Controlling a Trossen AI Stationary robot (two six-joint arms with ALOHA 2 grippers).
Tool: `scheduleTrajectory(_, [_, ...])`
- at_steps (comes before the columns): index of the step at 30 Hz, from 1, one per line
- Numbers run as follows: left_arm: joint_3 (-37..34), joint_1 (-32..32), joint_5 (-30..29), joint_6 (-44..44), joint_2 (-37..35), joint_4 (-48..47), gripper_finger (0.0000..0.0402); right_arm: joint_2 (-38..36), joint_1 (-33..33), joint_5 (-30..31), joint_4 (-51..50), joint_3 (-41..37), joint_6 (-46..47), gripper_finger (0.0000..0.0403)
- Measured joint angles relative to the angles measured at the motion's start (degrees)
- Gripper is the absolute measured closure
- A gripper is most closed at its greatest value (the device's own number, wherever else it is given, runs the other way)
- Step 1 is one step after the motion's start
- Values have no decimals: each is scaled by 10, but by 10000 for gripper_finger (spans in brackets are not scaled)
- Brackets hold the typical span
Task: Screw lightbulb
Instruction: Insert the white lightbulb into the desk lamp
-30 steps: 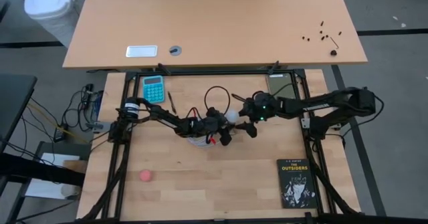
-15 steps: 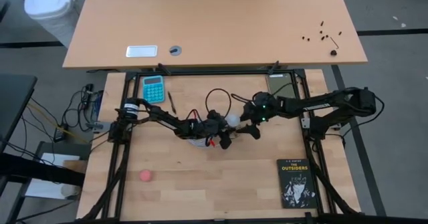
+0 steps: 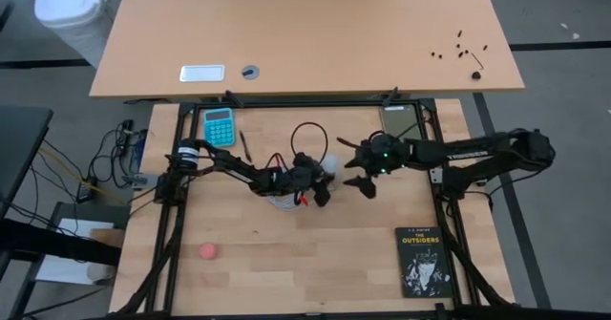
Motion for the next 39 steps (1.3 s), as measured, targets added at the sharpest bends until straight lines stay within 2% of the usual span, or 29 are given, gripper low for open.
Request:
scheduleTrajectory(4, [0, -4, 23, 8, 0, 6, 208, 46, -17, -5, 57, 0, -12, 96])
scheduleTrajectory(10, [0, -5, 41, 17, 1, 12, 208, 117, -17, -65, 180, 0, 9, 96])
scheduleTrajectory(13, [0, -7, 38, 17, 0, 11, 208, 125, -4, -77, 197, 0, 33, 96])
scheduleTrajectory(19, [1, -7, 38, 5, 0, -7, 208, 97, 18, -68, 164, 0, 45, 95])
scheduleTrajectory(23, [1, -7, 31, 1, 0, -11, 208, 67, 24, -73, 99, 0, 44, 95])
scheduleTrajectory(27, [1, -1, -18, -12, -1, -24, 208, 29, 39, -179, 53, 0, 45, 96])
scheduleTrajectory(28, [1, 0, -26, -18, -1, -25, 208, 19, 45, -182, 52, 1, 45, 96])
scheduleTrajectory(30, [1, -1, -30, -18, -1, -24, 208, 5, 58, -147, 31, 1, 44, 96])
scheduleTrajectory(35, [0, -2, -20, -16, -1, -15, 208, 4, 67, 38, 5, 0, 26, 96])
scheduleTrajectory(37, [0, -2, -17, -15, 0, -9, 208, 20, 55, 60, 18, 0, 11, 96])
scheduleTrajectory(39, [0, -4, -5, -13, 1, 0, 208, 39, 41, 48, 48, 0, 1, 96])
